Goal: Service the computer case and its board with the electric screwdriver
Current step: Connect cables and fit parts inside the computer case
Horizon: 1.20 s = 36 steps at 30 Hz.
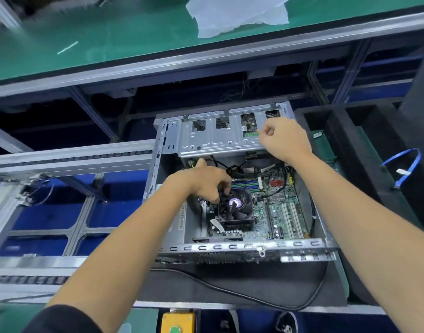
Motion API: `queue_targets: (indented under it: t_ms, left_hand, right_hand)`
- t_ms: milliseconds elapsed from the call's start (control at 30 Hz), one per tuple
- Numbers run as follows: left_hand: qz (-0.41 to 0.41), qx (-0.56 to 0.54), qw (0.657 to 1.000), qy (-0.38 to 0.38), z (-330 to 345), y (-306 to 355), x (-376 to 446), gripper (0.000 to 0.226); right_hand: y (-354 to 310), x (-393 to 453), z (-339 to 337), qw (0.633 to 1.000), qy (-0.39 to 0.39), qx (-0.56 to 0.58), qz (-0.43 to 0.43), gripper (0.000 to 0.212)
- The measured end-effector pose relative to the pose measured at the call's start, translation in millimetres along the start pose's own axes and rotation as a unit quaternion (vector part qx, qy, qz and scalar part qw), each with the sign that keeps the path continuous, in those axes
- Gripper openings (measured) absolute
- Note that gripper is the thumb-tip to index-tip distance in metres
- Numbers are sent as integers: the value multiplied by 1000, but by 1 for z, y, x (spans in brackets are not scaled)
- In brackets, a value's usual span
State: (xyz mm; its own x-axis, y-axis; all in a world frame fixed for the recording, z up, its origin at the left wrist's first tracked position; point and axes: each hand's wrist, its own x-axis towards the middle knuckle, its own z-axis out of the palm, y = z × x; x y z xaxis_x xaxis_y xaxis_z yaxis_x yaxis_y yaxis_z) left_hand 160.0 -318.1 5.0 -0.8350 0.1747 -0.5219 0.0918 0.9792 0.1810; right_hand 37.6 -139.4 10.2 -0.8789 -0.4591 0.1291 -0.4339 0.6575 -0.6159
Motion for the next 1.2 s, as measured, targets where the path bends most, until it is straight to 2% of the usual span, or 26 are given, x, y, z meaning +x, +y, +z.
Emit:
queue_targets:
  t_ms: [100,233,400,467,533,567,700,867,1033,1100,1200]
  left_hand:
    - [-15,45,998,-40,-1,5,-1,39]
    - [52,77,995,45,4,11,1,38]
    - [74,-29,995,65,8,16,1,32]
    - [70,-129,985,87,7,17,2,22]
    - [33,-236,963,128,7,17,4,7]
    - [-1,-259,954,150,7,17,6,8]
    - [-134,-234,943,194,11,12,16,7]
    - [-250,-192,928,196,13,10,23,1]
    - [-257,-152,944,143,7,9,25,32]
    - [-255,-148,949,116,7,9,26,35]
    - [-211,-127,960,130,3,14,25,34]
  right_hand:
    - [0,0,0,1000,0,-6,2,13]
    - [-1,1,1,1000,1,-10,3,14]
    - [0,1,2,1000,1,-7,3,12]
    - [0,1,2,1000,-1,-7,2,13]
    - [0,1,1,1000,-1,-8,2,13]
    - [0,0,1,1000,-1,-7,2,13]
    - [0,0,1,1000,-1,1,2,14]
    - [0,0,0,1000,-1,2,3,18]
    - [0,0,0,1000,-6,6,4,15]
    - [1,1,0,1000,-7,9,2,14]
    - [2,1,1,1000,0,12,-3,14]
